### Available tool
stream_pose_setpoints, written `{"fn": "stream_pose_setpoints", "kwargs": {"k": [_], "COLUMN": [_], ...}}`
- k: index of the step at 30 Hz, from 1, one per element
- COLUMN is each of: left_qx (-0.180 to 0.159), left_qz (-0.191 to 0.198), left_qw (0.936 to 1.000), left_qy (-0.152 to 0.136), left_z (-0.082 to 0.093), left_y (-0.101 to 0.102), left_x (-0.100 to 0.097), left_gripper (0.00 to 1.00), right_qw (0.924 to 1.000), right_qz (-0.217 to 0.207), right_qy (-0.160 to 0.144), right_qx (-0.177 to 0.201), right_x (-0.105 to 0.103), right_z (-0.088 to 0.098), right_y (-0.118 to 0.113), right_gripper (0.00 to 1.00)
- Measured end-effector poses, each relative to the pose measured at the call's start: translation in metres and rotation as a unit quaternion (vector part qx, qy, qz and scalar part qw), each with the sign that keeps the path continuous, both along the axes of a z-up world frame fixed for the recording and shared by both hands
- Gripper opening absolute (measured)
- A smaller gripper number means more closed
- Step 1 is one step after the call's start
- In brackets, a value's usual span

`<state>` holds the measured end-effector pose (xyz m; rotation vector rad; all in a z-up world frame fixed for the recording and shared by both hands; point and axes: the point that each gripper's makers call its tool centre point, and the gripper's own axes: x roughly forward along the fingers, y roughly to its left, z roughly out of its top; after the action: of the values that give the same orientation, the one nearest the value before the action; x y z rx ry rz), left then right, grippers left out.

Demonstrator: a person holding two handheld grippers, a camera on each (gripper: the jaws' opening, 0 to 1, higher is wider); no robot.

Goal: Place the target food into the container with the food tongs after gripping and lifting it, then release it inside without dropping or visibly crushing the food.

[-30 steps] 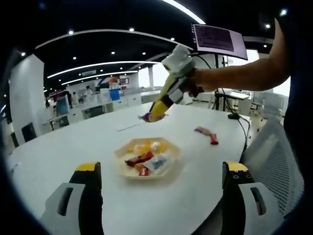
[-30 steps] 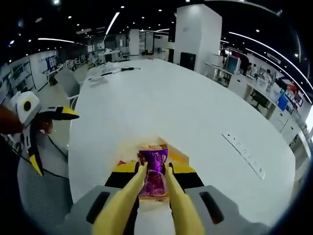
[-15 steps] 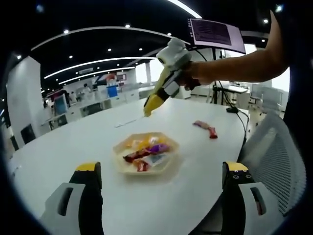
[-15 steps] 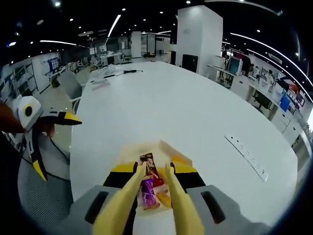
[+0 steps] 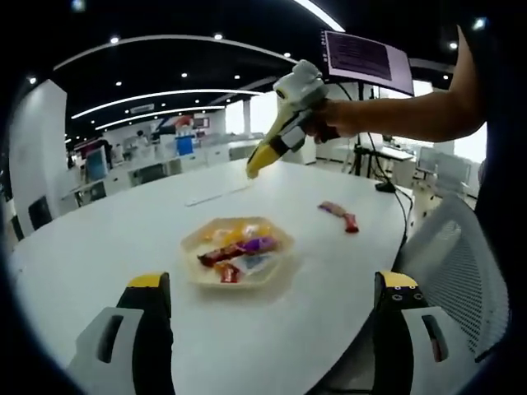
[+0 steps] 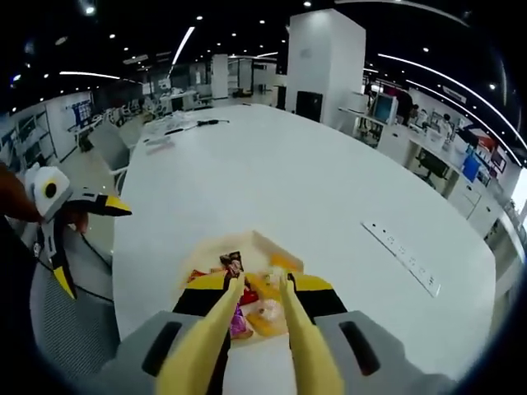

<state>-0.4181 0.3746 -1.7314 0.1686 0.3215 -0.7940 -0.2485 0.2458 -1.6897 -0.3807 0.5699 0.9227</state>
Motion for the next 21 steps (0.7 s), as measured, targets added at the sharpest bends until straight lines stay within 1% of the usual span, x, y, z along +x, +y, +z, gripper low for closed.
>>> {"fn": "stream_pose_setpoints", "kwargs": {"k": [2,3,5,7,10,15,21], "left_qx": [-0.005,-0.006,-0.008,-0.012,-0.01,-0.003,0.005], "left_qz": [-0.003,-0.006,-0.001,0.005,0.011,-0.001,-0.002], "left_qw": [1.0,0.9999,0.9999,0.9998,0.9998,0.9999,0.9999], "left_qy": [-0.002,-0.011,-0.012,-0.015,-0.015,-0.016,-0.016], "left_z": [0.002,0.005,0.006,0.008,0.007,0.006,0.004], "left_y": [-0.002,-0.003,-0.001,0.002,0.003,0.0,-0.001], "left_x": [-0.001,-0.001,0.0,0.002,0.003,0.0,0.0], "left_gripper": [1.0,1.0,1.0,1.0,1.0,1.0,1.0], "right_qw": [1.0,0.9999,0.9999,0.9998,0.9996,0.9986,0.9978], "right_qz": [-0.005,-0.009,-0.012,-0.015,-0.024,-0.038,-0.053], "right_qy": [-0.005,-0.007,-0.007,-0.013,-0.018,-0.036,-0.038], "right_qx": [0.0,0.0,0.001,-0.005,0.0,0.008,0.008], "right_x": [0.001,0.002,0.0,-0.001,-0.004,-0.003,-0.007], "right_z": [0.001,0.001,0.002,0.002,0.005,0.012,0.012], "right_y": [-0.005,-0.009,-0.015,-0.023,-0.034,-0.051,-0.074], "right_gripper": [0.26,0.26,0.26,0.26,0.26,0.26,0.27]}}
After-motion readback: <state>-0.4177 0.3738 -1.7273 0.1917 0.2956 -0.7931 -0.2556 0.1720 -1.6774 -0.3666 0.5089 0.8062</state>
